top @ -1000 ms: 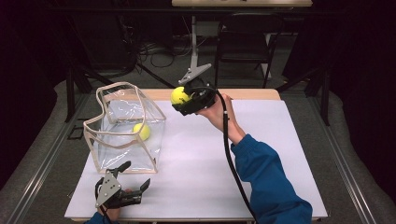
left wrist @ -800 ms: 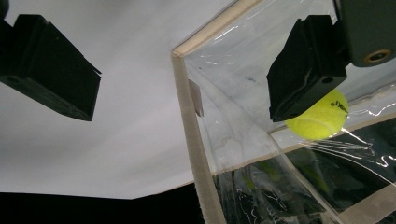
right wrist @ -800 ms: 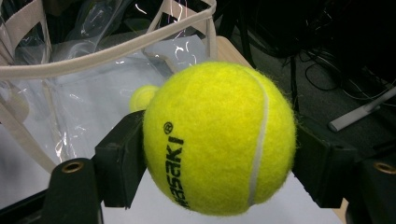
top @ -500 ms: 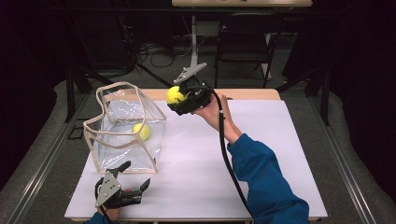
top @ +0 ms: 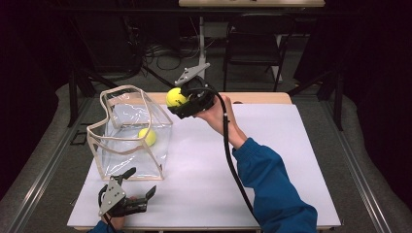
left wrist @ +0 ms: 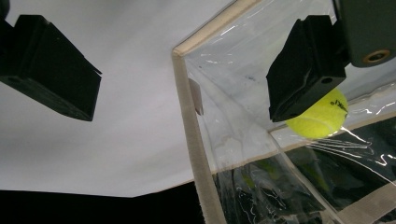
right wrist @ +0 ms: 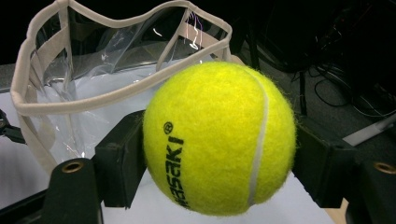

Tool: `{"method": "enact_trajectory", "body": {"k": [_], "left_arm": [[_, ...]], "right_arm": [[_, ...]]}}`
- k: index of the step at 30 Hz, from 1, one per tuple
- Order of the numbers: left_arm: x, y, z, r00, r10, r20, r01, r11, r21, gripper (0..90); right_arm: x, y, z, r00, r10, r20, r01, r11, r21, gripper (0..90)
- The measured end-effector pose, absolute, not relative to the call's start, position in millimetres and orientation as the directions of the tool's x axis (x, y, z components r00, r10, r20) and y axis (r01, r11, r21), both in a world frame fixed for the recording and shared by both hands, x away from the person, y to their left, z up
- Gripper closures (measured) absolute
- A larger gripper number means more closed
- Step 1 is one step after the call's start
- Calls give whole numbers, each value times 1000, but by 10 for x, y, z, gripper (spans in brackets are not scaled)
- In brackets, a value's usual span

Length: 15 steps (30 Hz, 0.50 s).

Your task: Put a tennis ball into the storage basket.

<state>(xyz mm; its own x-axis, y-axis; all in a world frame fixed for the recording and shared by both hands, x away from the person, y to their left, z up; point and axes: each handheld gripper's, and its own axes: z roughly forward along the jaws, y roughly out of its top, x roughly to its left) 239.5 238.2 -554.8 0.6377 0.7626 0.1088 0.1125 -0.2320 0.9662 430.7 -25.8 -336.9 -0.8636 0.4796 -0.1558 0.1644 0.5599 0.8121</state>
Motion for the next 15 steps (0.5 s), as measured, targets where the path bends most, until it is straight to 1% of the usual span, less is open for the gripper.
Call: {"method": "enact_trajectory", "body": {"k": [15], "left_arm": [[2393,2382,-5548,635,765,108,115,-232,966,98]], "right_arm": [[4287,-93,-3351,-878,453,-155,145,560,816,260]]}}
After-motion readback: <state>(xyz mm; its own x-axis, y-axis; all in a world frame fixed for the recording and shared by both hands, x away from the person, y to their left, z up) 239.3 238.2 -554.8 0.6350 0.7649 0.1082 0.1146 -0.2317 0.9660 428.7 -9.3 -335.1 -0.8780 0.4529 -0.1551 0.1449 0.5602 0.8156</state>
